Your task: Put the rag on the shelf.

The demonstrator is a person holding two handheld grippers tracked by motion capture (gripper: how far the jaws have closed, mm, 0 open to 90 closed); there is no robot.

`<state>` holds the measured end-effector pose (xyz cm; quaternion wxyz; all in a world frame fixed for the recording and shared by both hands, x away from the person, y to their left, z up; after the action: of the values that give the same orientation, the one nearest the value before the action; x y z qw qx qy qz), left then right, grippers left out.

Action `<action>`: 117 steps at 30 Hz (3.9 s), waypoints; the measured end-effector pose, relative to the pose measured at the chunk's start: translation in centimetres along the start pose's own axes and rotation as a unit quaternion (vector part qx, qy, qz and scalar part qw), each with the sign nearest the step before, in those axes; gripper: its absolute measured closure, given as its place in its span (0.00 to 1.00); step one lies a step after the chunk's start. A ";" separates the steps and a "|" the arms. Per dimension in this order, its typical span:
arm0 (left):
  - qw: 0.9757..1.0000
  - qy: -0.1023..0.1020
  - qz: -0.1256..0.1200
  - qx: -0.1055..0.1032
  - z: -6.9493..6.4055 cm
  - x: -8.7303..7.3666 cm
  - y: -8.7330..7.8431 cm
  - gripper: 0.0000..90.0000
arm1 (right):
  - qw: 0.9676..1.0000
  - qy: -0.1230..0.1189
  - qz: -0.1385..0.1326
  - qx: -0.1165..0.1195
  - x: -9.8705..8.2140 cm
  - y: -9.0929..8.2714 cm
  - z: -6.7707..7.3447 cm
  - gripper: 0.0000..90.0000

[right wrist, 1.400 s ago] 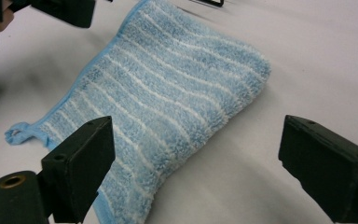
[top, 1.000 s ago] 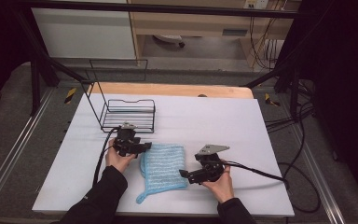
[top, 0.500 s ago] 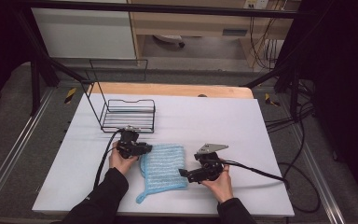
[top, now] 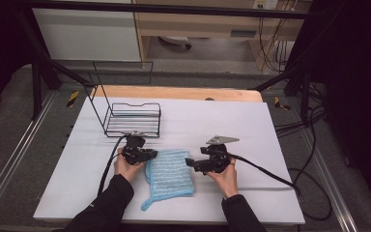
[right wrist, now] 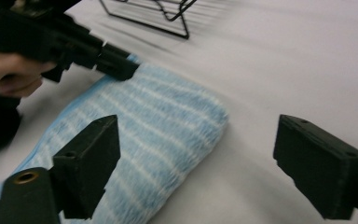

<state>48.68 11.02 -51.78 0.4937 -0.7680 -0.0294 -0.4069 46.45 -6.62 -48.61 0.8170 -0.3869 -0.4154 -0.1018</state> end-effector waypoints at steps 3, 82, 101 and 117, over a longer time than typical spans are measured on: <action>1.000 0.002 -0.001 0.001 0.0 0.0 0.0 0.86 | 1.000 0.002 0.010 -0.016 0.7 1.3 -0.9 0.30; 0.983 0.051 -0.176 -0.029 -4.5 4.4 -10.7 0.89 | 0.996 -0.033 -0.082 0.035 5.6 -4.4 4.9 0.92; 0.968 0.060 -0.241 -0.023 -5.1 6.3 -14.6 0.89 | 0.987 -0.061 -0.143 0.042 8.5 -6.8 7.4 0.92; 0.956 0.061 -0.289 -0.002 -4.2 7.7 -18.0 0.90 | 0.977 -0.083 -0.189 0.048 11.7 -7.4 9.9 0.92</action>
<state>43.29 14.15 -32.74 0.3541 -0.7019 -0.2187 -0.5781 44.31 -2.75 -32.21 0.7634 -0.2689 -0.5516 -0.2018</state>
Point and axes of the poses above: each handheld gripper's, and its own axes: y roughly forward along the jaws, x roughly out of its top, z roughly to its left, the point moved 10 cm from there along y, roughly forward along the jaws, and after that the axes turned 5 degrees about y, right-handed, at the moved point
